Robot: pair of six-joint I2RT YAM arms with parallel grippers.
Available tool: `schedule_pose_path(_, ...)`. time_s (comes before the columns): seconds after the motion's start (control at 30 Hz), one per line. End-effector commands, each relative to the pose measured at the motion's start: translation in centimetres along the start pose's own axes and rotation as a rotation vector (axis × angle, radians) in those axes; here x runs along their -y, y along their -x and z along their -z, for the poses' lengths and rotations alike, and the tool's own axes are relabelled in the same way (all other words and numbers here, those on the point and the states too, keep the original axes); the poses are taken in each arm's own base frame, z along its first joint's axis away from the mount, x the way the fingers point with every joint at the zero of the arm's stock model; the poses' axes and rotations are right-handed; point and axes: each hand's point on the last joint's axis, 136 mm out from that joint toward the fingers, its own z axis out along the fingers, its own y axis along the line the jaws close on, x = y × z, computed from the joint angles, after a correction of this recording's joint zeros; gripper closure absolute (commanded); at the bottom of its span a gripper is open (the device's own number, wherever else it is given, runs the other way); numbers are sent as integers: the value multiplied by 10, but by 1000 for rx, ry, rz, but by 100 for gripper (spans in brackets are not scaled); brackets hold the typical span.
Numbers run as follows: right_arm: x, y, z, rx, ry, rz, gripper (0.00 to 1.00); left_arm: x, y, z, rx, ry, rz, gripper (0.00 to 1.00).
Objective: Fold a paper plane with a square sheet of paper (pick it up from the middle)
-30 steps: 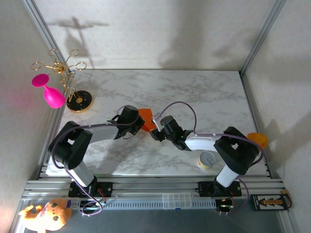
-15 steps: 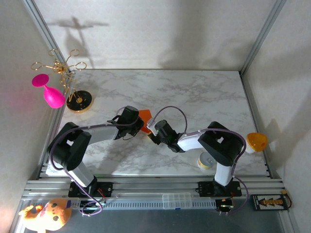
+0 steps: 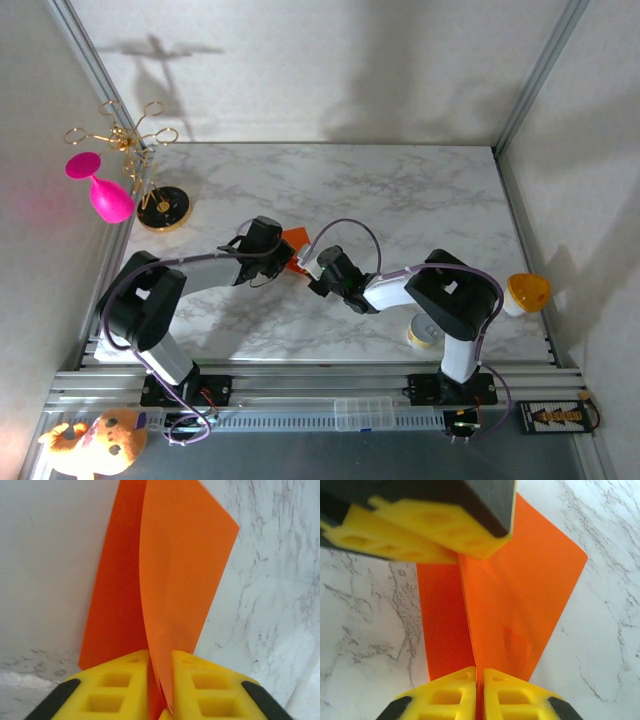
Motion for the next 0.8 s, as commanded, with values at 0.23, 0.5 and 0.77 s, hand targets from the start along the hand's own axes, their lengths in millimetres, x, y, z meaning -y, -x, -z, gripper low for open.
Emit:
schedule_pose_path(0.23, -14, -6, 2, 25, 48, 85, 88, 6, 1, -4, -71, -9, -18, 75)
schedule_pose_path(0.5, -11, -8, 0, 13, 31, 97, 86, 3, -5, -8, -106, -2, -24, 76)
schedule_pose_path(0.77, -6, 0, 3, -26, 25, 10, 73, 8, -4, -5, -96, -16, -7, 96)
